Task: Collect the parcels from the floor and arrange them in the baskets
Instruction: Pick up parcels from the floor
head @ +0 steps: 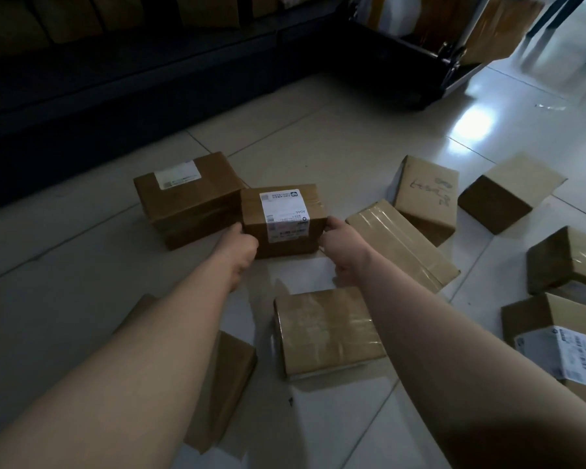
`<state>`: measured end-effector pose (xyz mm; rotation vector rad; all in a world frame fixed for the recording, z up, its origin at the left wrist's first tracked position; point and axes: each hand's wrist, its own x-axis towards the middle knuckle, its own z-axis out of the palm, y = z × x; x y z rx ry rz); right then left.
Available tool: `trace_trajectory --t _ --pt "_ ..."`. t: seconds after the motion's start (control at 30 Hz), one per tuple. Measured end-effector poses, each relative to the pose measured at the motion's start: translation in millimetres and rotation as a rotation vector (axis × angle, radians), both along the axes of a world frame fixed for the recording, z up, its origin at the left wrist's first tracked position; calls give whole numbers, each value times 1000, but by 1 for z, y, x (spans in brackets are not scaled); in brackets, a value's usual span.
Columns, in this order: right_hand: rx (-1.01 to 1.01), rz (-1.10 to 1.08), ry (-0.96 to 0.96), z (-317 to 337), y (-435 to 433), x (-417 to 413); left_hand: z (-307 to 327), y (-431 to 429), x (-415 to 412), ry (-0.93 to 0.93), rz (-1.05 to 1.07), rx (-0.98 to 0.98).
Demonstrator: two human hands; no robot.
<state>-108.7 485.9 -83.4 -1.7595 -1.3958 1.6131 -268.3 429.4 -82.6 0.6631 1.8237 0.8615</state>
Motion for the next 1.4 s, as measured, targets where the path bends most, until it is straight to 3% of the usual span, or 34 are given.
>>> trace_trajectory --t 0.23,0.33,0.43,0.6,1.0,1.1,1.23,1.4 --pt "103 -116 236 25 -10 -2 15 -10 2 28 218 157" --pt "194 -109 237 42 -20 -1 31 -16 5 -28 310 248" --pt "261 -121 218 66 -34 8 52 -23 12 41 368 285" --pt "293 -140 125 94 -67 42 73 -52 37 109 274 215" --pt "-14 -96 74 79 -127 103 64 -94 71 -17 17 -103" --pt "-92 -74 57 78 -135 109 58 -106 74 -144 -26 -191" --pt "-210 -113 91 66 -142 115 48 -113 81 -317 -83 -192" --pt "-242 -153 233 49 -137 112 34 -108 83 -351 -69 -171"
